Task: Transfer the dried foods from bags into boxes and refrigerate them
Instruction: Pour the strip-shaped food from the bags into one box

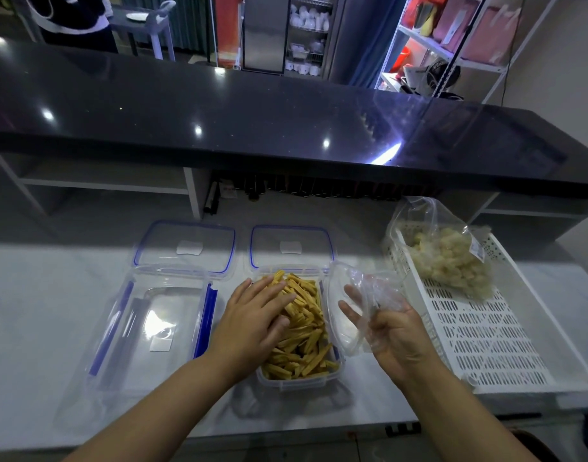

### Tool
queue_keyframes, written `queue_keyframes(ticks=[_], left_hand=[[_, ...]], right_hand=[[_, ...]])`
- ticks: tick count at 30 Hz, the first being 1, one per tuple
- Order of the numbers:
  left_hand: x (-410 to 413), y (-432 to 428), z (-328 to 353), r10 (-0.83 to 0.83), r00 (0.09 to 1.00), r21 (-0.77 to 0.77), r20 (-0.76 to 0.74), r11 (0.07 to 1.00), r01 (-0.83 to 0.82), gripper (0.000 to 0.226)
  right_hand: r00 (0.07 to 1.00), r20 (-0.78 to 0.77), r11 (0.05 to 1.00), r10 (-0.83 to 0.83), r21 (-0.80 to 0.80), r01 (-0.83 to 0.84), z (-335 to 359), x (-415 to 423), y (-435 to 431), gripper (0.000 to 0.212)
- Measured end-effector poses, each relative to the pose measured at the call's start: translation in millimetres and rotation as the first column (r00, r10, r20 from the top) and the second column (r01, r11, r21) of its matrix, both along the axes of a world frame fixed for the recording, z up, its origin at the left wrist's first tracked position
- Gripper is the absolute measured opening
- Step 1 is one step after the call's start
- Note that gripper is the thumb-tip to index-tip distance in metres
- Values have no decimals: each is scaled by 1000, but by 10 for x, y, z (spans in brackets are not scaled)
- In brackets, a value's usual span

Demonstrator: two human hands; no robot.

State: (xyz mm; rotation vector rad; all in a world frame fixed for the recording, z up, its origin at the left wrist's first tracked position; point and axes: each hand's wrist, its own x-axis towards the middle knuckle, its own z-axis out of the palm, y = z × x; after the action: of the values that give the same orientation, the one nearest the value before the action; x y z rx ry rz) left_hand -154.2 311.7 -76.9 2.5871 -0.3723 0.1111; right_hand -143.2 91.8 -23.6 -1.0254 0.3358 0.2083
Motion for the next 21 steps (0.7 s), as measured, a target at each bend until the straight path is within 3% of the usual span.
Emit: queue_keyframes(ticks=[9, 14, 15, 18, 21], left_hand=[[76, 72, 90, 90, 993, -121, 72, 989, -81, 62], [196, 167, 224, 153, 981, -163, 120, 978, -133, 60], [218, 162, 265, 156, 980, -174, 126, 976, -133, 57], [290, 93, 369, 125, 982, -213, 141, 973, -93, 48], [377, -45, 440, 59, 985, -231, 164, 973, -20, 46]], right_hand=[[999, 7, 999, -41, -12, 41, -47, 6, -66, 59], [999, 38, 1000, 26, -6, -26, -83, 31, -86, 47], [998, 50, 999, 32, -14, -31, -96, 32, -100, 51], [998, 64, 999, 14, -47, -11, -76, 17, -148, 99], [991, 85, 993, -98, -58, 104, -13, 1, -262, 103]])
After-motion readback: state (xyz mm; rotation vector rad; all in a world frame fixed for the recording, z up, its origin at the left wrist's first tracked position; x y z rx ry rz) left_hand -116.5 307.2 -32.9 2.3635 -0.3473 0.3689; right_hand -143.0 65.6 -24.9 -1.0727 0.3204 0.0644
